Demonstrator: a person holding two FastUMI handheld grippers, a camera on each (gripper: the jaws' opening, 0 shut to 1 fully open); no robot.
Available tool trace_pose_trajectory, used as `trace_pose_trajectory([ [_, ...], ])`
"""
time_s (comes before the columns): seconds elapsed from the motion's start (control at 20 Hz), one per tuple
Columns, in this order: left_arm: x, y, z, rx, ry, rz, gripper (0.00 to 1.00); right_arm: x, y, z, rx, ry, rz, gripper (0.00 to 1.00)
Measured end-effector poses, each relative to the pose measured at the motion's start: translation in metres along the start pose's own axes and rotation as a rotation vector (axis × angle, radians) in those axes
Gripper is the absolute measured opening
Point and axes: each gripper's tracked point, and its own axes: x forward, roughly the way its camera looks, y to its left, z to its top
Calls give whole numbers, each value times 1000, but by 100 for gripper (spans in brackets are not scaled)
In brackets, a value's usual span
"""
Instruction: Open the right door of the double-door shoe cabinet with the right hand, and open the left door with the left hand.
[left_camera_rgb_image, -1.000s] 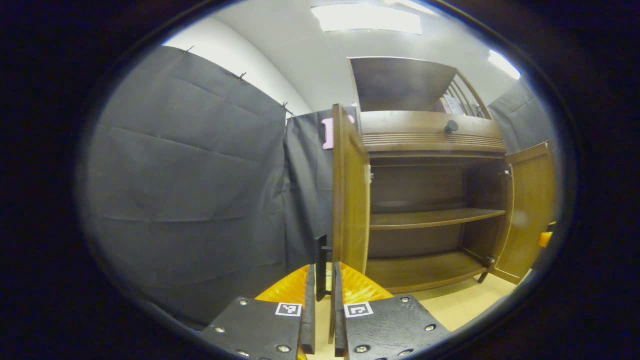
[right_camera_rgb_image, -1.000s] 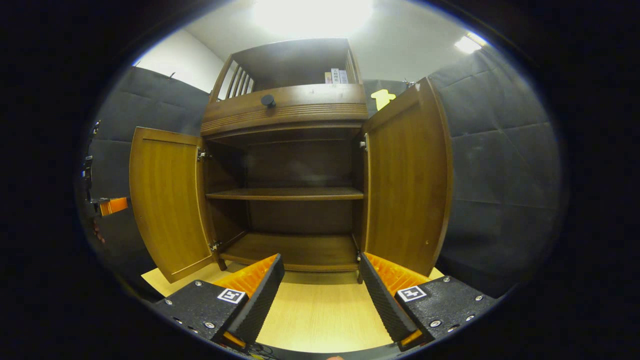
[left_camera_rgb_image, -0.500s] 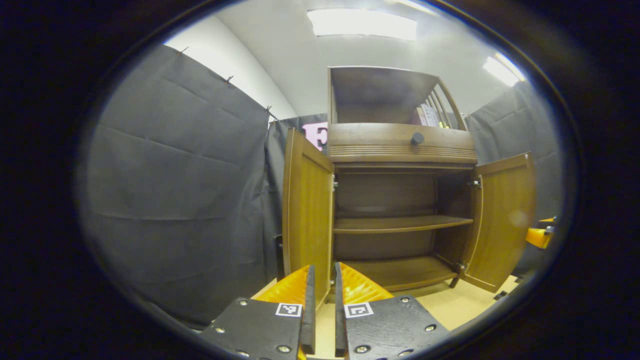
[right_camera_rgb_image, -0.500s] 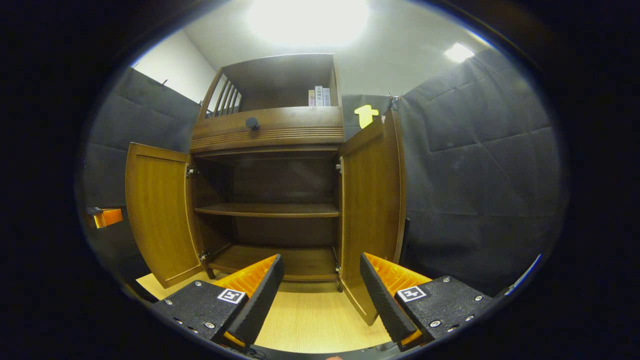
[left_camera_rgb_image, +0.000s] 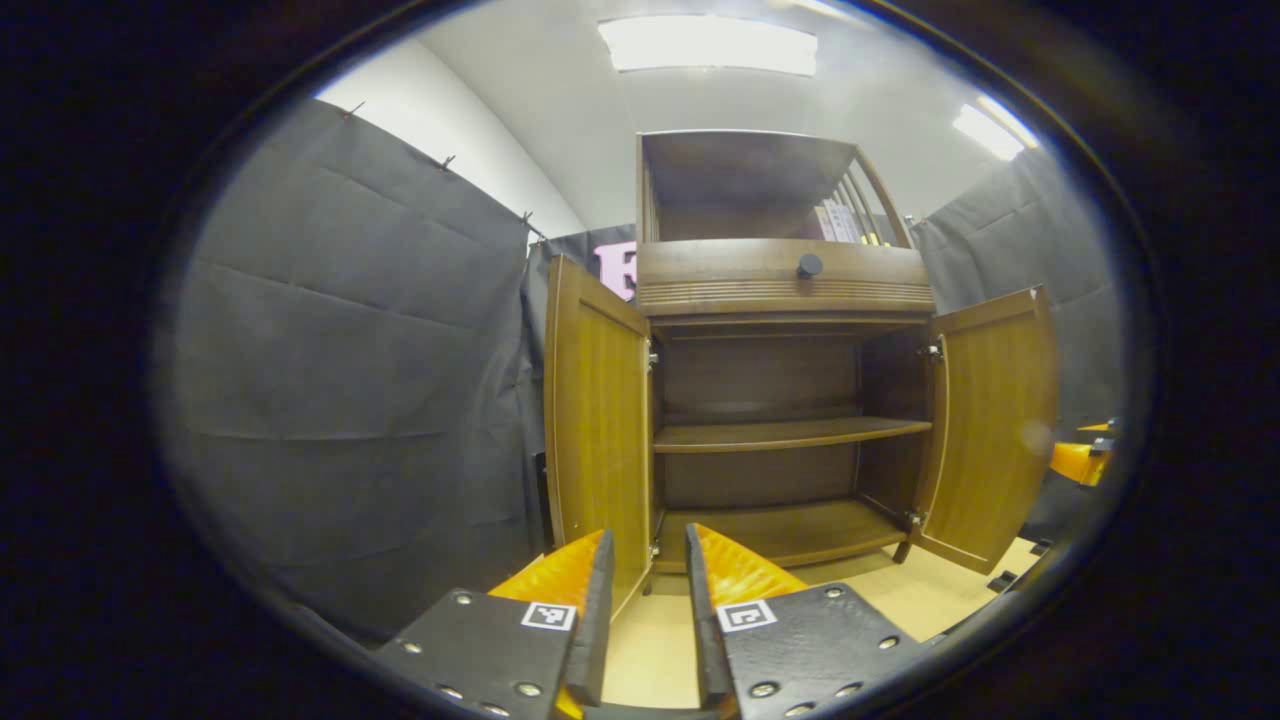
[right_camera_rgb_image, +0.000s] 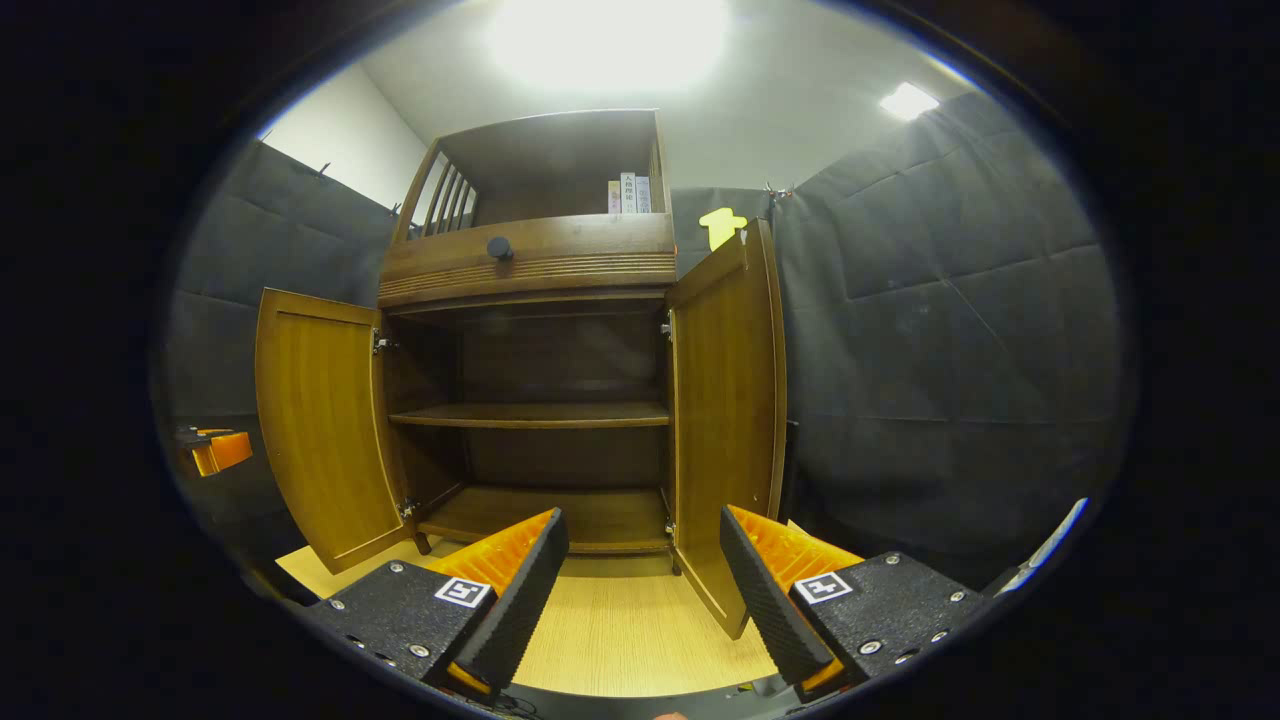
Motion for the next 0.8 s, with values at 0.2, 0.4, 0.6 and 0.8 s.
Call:
trace_pose_trajectory([
  [0.2, -13, -10, -1, 21, -15, -9, 99, -2, 0, 3, 6, -14, 1, 94],
  [0.4, -12, -17, 5, 36, -32, -9, 99, -2, -3, 6, 11, -26, -7, 94],
  [0.6, -10, -19, 3, 25, -31, -3, 99, 1, -4, 7, 19, -30, -7, 94],
  [0.8, -8, -20, 3, 30, -30, -1, 99, 2, -3, 8, 20, -31, -3, 94],
])
